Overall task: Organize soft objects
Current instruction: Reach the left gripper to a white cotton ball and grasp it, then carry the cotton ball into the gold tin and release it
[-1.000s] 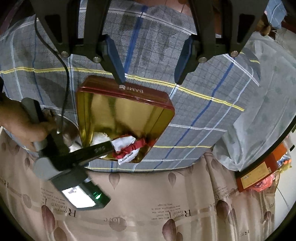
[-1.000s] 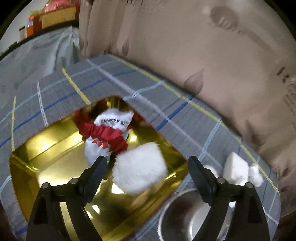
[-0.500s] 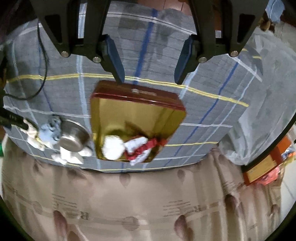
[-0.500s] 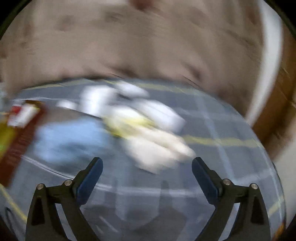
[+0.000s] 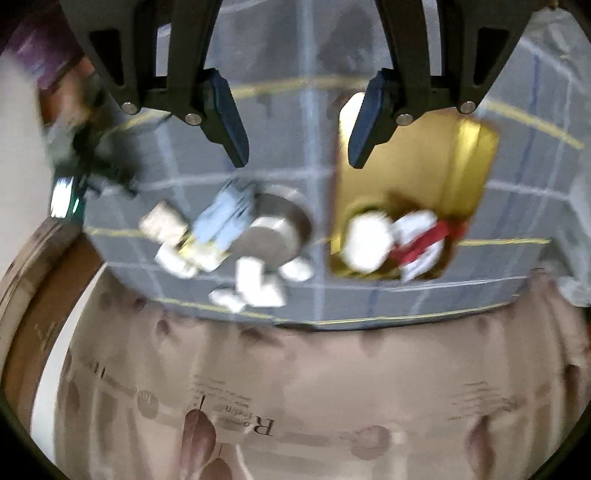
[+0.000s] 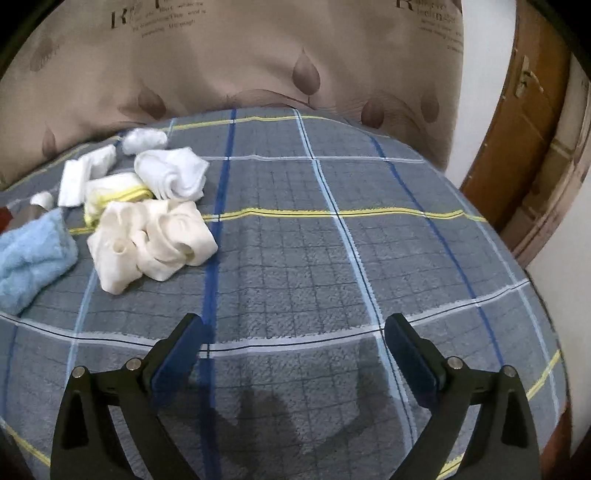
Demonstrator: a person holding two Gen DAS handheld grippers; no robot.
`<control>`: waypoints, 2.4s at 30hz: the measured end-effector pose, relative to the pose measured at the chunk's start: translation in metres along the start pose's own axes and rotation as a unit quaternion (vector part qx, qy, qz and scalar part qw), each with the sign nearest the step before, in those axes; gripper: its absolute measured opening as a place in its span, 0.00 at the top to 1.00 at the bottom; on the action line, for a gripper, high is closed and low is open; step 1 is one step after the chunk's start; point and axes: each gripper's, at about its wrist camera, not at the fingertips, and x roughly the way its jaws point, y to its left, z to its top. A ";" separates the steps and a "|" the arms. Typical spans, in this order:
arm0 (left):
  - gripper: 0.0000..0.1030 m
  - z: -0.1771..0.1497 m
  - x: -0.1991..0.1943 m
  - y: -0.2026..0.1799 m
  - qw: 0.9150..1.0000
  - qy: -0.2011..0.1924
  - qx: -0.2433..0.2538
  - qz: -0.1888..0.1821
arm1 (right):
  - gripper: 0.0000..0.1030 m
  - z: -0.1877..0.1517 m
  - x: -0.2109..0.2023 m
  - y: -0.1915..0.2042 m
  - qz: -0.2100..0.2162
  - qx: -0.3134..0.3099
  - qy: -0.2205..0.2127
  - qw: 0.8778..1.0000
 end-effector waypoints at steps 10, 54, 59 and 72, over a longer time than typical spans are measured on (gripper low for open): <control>0.44 0.150 0.125 -0.011 0.991 0.106 -0.081 -0.021 | 0.05 -0.006 -0.009 -0.014 0.070 0.033 -0.021 0.997; 0.82 0.168 0.234 0.031 0.982 0.154 -0.106 0.022 | 0.03 -0.008 -0.016 -0.024 0.113 0.055 -0.047 0.991; 0.82 0.177 0.221 0.022 0.989 0.123 -0.086 0.010 | 0.03 -0.007 -0.016 -0.024 0.113 0.055 -0.047 0.991; 0.82 0.143 0.128 0.037 0.995 0.054 -0.084 0.021 | 0.03 -0.007 -0.015 -0.025 0.112 0.054 -0.041 0.991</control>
